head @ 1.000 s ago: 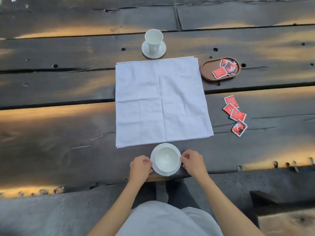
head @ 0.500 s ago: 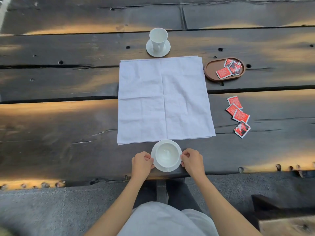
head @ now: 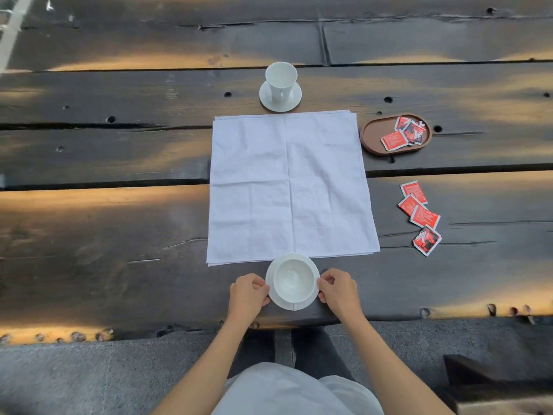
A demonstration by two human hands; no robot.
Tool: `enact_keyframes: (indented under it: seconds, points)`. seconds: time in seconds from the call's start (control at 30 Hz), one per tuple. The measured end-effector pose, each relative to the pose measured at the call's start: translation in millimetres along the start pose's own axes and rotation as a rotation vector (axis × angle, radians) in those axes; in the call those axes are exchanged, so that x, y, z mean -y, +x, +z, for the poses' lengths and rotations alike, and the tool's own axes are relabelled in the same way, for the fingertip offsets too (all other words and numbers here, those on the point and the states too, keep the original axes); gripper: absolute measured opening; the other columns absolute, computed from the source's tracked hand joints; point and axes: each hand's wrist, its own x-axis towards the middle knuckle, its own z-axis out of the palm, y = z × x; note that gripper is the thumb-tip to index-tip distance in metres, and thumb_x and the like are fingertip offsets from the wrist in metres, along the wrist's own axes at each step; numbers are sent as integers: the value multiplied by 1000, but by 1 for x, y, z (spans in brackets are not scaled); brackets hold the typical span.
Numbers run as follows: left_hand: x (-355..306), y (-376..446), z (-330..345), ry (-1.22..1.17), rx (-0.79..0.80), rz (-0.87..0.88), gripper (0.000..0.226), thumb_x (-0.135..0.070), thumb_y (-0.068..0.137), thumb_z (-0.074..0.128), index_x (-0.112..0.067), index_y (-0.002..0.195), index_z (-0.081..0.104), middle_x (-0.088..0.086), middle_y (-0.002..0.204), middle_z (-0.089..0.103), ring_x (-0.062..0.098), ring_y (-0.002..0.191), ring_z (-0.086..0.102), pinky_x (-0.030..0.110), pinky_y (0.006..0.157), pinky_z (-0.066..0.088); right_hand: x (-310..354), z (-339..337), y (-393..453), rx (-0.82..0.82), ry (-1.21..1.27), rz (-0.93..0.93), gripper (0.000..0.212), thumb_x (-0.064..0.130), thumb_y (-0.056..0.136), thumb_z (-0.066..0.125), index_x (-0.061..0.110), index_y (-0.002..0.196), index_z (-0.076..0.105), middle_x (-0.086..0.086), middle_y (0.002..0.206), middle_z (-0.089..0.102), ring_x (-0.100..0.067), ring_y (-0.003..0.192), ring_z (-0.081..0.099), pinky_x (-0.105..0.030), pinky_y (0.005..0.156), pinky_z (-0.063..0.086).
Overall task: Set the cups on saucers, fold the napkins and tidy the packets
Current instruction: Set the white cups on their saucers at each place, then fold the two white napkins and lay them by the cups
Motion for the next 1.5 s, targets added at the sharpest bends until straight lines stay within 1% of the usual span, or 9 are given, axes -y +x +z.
enact_keyframes:
  seconds: [0.23,0.33,0.43,0.7,1.0,1.17,1.23,1.33,1.5]
  points:
    - [-2,17,-43,-111,-206,-77,17,-11,92,65,-14,78,73,9,65,75,21,58,68,32,64,60,4,-38,23,-147,67,16,22,13,94,54,11,77,66,-10,75,72,-20,56,63,-39,67,58]
    - [-4,33,-68,-207,-394,-107,18,-7,93,61,-15,78,69,11,73,74,34,79,73,39,74,61,5,-65,41,-286,114,43,17,9,95,52,9,89,68,-14,85,73,-27,66,68,-42,69,58]
    - [-6,50,-82,-194,-480,-114,9,-7,92,63,-8,99,70,13,92,73,39,102,67,49,89,58,4,-86,59,-434,21,59,20,5,95,52,2,108,68,-15,102,71,-36,93,62,-42,80,51]
    - [-11,69,-75,21,-461,-120,9,-11,89,71,-12,93,63,5,90,60,23,97,38,39,77,42,7,-93,80,-377,-40,124,24,11,88,66,1,109,59,-19,103,68,-40,106,58,-45,87,46]
    - [-15,68,-83,-9,-472,-76,17,-9,91,68,-18,77,63,-4,78,61,29,101,51,41,77,47,8,-101,89,-380,48,161,16,13,85,70,7,78,57,-9,80,63,-34,87,56,-37,74,43]
    - [-23,73,-91,-225,-391,-83,24,-1,91,59,-18,77,67,1,86,68,34,98,65,39,74,55,13,-115,92,-285,385,145,25,2,88,66,10,72,49,-8,70,53,-26,71,49,-35,65,42]
    - [-26,82,-94,-387,-317,-120,22,3,93,59,-15,84,69,6,95,69,33,101,66,43,80,59,19,-119,94,-218,514,157,19,-5,88,63,9,79,52,-9,77,56,-27,73,54,-35,65,46]
    - [-36,94,-99,-540,-218,-172,11,-8,97,66,-16,104,64,4,108,66,26,101,66,33,68,58,32,-124,103,-142,554,158,22,1,91,63,10,109,57,-10,102,66,-26,83,63,-34,65,50]
    - [-58,127,-111,-452,-142,-141,50,-25,94,74,-29,135,47,3,110,66,27,85,76,31,62,59,52,-131,134,-94,486,168,37,14,95,65,13,129,52,-11,116,67,-34,97,69,-42,74,57]
